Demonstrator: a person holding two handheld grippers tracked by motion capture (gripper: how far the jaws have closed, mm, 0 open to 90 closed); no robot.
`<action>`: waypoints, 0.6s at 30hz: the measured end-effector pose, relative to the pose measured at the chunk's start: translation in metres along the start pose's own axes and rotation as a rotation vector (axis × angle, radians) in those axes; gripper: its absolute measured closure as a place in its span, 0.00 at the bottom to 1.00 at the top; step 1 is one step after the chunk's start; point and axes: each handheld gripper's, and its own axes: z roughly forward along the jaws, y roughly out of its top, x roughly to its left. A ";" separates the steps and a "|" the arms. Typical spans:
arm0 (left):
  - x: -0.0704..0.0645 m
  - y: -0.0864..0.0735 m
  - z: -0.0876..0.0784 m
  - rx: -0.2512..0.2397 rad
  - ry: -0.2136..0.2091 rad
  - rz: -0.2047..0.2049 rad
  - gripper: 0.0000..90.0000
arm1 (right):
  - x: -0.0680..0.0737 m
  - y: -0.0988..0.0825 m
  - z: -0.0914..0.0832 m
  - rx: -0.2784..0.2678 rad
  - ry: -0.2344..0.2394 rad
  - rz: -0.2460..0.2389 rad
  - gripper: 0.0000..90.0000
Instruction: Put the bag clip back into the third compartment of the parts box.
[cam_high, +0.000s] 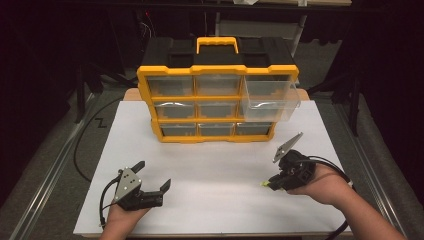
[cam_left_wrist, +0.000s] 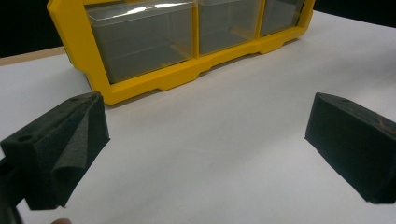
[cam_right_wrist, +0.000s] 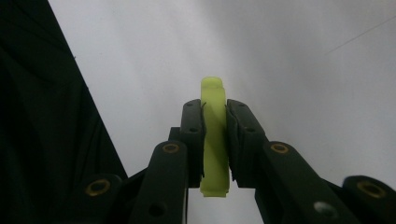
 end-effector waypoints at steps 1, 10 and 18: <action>0.000 0.000 0.000 0.000 -0.001 0.000 0.01 | 0.000 0.001 -0.003 0.007 -0.004 -0.002 0.88; 0.000 0.000 0.000 -0.005 -0.002 0.004 0.01 | 0.004 0.010 -0.033 -0.001 0.000 -0.035 0.88; -0.001 0.000 0.000 -0.004 -0.005 0.003 0.01 | 0.010 0.021 -0.060 0.029 -0.033 -0.052 0.88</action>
